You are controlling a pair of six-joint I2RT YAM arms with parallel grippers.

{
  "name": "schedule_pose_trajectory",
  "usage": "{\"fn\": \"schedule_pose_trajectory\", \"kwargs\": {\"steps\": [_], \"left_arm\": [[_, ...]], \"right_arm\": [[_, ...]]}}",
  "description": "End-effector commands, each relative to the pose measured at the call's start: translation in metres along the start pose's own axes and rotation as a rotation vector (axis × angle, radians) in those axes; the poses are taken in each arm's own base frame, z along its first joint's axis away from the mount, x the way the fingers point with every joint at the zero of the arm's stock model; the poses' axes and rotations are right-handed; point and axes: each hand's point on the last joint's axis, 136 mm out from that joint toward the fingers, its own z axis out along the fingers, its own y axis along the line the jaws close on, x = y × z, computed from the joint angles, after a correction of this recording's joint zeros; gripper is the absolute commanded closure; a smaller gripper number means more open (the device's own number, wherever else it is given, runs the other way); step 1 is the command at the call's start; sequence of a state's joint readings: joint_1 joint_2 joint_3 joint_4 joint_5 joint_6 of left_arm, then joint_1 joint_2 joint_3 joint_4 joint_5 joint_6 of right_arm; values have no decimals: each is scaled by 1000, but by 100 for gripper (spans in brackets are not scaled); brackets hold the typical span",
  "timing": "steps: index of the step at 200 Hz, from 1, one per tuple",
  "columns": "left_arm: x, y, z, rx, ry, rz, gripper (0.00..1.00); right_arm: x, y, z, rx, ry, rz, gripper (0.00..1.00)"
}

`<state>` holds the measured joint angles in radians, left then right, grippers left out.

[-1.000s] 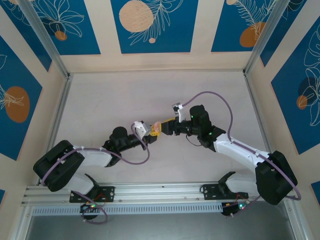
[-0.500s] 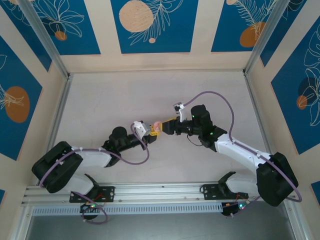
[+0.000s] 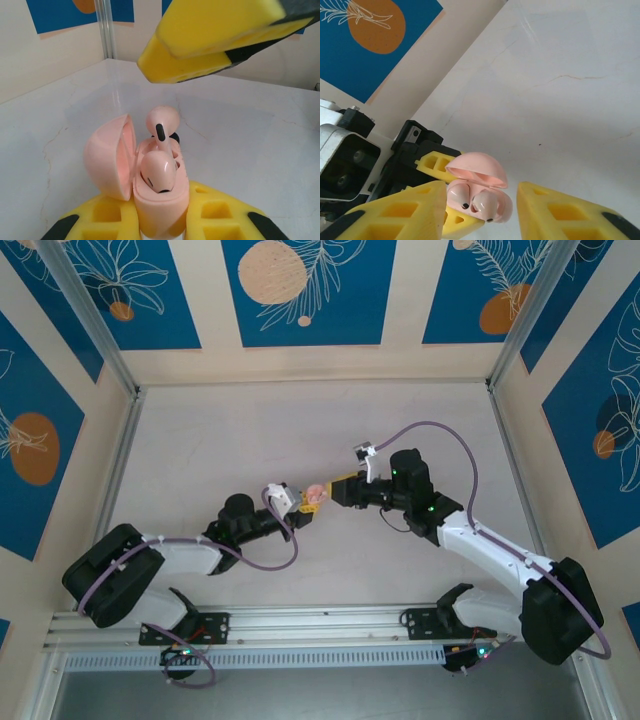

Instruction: Insert wireless bluetooth earbuds into charging case

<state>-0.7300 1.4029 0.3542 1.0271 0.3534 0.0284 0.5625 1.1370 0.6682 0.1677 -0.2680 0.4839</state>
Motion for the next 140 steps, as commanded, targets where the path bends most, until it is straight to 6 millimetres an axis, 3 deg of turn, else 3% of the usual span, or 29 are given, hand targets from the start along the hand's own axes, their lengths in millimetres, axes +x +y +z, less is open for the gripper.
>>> {"fn": "schedule_pose_trajectory", "kwargs": {"steps": [1, 67, 140], "left_arm": [[-8, -2, -3, -2, -24, 21, 92], [-8, -2, -3, -1, -21, 21, 92], [-10, -3, -4, -1, -25, 22, 92]], "right_arm": [[5, 3, -3, -17, 19, 0, 63], [13, 4, 1, -43, 51, 14, 73], [17, 2, 6, -53, 71, 22, 75]]}}
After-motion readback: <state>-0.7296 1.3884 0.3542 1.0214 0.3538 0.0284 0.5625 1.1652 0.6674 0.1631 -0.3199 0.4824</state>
